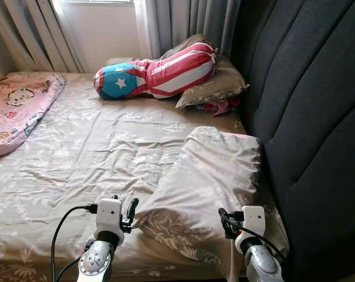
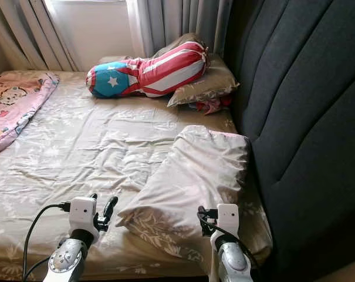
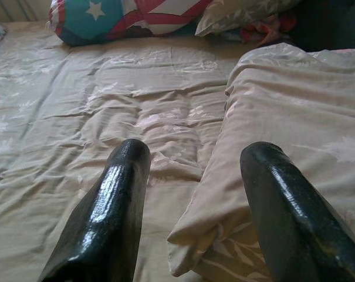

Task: Clean up the room

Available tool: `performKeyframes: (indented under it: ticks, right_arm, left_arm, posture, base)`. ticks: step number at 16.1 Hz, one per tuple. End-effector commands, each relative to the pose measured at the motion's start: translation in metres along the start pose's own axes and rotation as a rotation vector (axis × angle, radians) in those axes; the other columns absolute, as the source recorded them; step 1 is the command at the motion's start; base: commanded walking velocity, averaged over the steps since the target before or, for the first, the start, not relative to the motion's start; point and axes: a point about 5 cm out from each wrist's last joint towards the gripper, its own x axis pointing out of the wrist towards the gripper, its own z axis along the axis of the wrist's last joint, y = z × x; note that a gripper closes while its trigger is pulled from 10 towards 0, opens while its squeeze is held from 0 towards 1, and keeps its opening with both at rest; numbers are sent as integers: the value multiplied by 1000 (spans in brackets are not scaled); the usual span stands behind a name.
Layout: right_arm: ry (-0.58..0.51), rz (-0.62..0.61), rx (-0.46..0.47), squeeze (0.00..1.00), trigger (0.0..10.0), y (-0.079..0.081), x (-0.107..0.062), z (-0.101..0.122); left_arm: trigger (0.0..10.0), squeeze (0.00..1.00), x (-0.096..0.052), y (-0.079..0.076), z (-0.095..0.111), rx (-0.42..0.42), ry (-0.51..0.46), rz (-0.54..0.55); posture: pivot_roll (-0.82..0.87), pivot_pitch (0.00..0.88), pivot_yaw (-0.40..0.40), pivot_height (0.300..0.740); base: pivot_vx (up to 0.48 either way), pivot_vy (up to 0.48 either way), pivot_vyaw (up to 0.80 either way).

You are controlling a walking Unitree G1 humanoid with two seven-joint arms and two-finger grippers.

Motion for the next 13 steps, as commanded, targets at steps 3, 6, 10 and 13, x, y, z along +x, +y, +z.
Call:
performKeyframes:
  ticks: [3,6,10,13]
  right_arm:
    - [-2,-1,-4,0,10000,0,1,1]
    - [26,17,-15,0,10000,2,2,-1]
    - [-4,6,5,0,10000,2,2,2]
    - [-3,8,2,0,10000,2,2,2]
  left_arm:
    - [10000,0,1,-2,-3,2,23,-14]
    - [10000,0,1,-2,-2,-1,23,-14]
    - [10000,0,1,-2,-2,0,23,-13]
    - [10000,0,1,-2,-2,-2,25,-10]
  posture:
    - [-1,0,-45,680]
    - [-2,0,-46,675]
    - [0,0,-47,661]
    - [-1,0,-48,661]
  base:
    - [0,0,0]
    - [0,0,0]
    - [0,0,0]
    - [0,0,0]
